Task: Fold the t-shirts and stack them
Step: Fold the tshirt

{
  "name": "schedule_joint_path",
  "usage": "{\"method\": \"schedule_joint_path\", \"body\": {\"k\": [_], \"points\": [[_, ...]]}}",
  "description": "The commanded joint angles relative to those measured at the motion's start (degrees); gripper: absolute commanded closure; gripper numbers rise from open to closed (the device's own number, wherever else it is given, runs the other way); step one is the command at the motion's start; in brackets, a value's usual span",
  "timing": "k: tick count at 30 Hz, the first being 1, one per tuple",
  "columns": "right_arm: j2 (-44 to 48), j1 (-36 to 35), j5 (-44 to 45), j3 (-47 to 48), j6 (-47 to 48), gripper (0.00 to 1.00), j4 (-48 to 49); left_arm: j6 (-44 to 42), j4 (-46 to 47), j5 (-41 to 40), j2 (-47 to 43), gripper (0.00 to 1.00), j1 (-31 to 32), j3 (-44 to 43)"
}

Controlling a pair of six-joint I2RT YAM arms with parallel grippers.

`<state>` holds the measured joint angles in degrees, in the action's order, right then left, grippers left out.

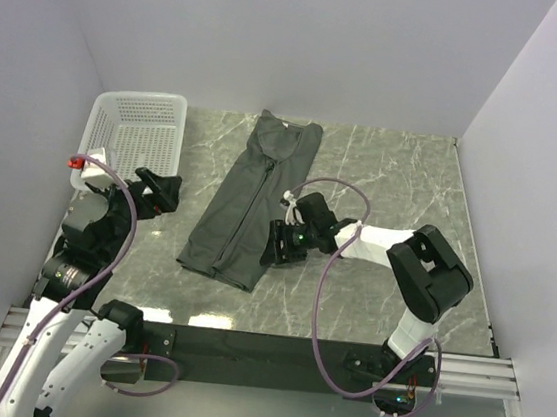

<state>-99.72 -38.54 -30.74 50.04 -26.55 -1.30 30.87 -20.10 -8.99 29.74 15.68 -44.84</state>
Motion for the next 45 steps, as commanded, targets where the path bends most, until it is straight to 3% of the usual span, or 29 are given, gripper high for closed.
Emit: {"method": "schedule_joint_path", "body": {"k": [1, 3, 5, 6, 8, 10, 14, 16, 17, 19, 21, 32, 39, 45], "points": [[-0.7, -1.4, 3.9, 1.4, 1.5, 0.38, -0.3, 2.3, -1.3, -1.4, -1.5, 0.02, -0.1, 0.5], [1.3, -2.8, 3.9, 2.5, 5.2, 0.4, -2.3, 2.0, -2.2, -1.8, -2.5, 0.02, -0.1, 0.4], [3.7, -4.3, -1.9, 3.6, 19.1, 0.41, -8.0, 1.6, -3.4, -2.4, -3.3, 0.02, -0.1, 0.3], [6.0, -4.5, -5.3, 5.3, 31.6, 0.41, -11.5, 1.1, -3.6, -2.5, -4.2, 0.02, -0.1, 0.3], [8.2, -4.8, -14.5, 7.1, 44.1, 0.41, -22.6, 0.5, -3.9, -2.3, -5.1, 0.02, -0.1, 0.4], [10.6, -5.3, -14.4, 8.7, 53.3, 0.42, -26.0, -0.3, -4.0, -2.4, -6.6, 0.01, -0.1, 0.6], [11.8, -8.6, -8.5, 10.3, 65.7, 0.39, -30.5, -1.5, -2.7, -0.8, -9.2, 0.01, -0.1, 2.7], [13.8, -13.9, -0.6, 8.5, 75.2, 0.38, -28.2, -1.7, -2.1, -0.1, -9.9, 0.01, -0.1, 3.4], [14.7, -15.9, 9.4, 4.9, 79.6, 0.37, -24.5, -1.7, -2.2, -0.1, -10.0, 0.01, -0.1, 3.4], [14.1, -21.1, 18.7, 2.2, 89.3, 0.36, -20.0, -1.4, -2.8, 0.0, -10.4, 0.01, -0.1, 3.4], [11.1, -22.2, 23.6, 1.1, 93.3, 0.36, -15.5, -1.5, -3.3, -0.1, -11.0, 0.01, -0.1, 3.0], [3.2, -26.1, 24.5, 5.4, 95.5, 0.37, -12.4, -1.3, -6.7, -1.3, -14.2, 0.01, -0.1, 3.4], [-0.3, -27.0, 21.3, 8.8, 94.8, 0.4, -13.9, -1.1, -6.8, -1.4, -14.7, 0.01, -0.1, 4.1], [-3.2, -27.4, 16.3, 11.0, 95.2, 0.51, -16.6, -0.9, -7.2, -1.1, -15.1, 0.01, -0.1, 3.8]]}}
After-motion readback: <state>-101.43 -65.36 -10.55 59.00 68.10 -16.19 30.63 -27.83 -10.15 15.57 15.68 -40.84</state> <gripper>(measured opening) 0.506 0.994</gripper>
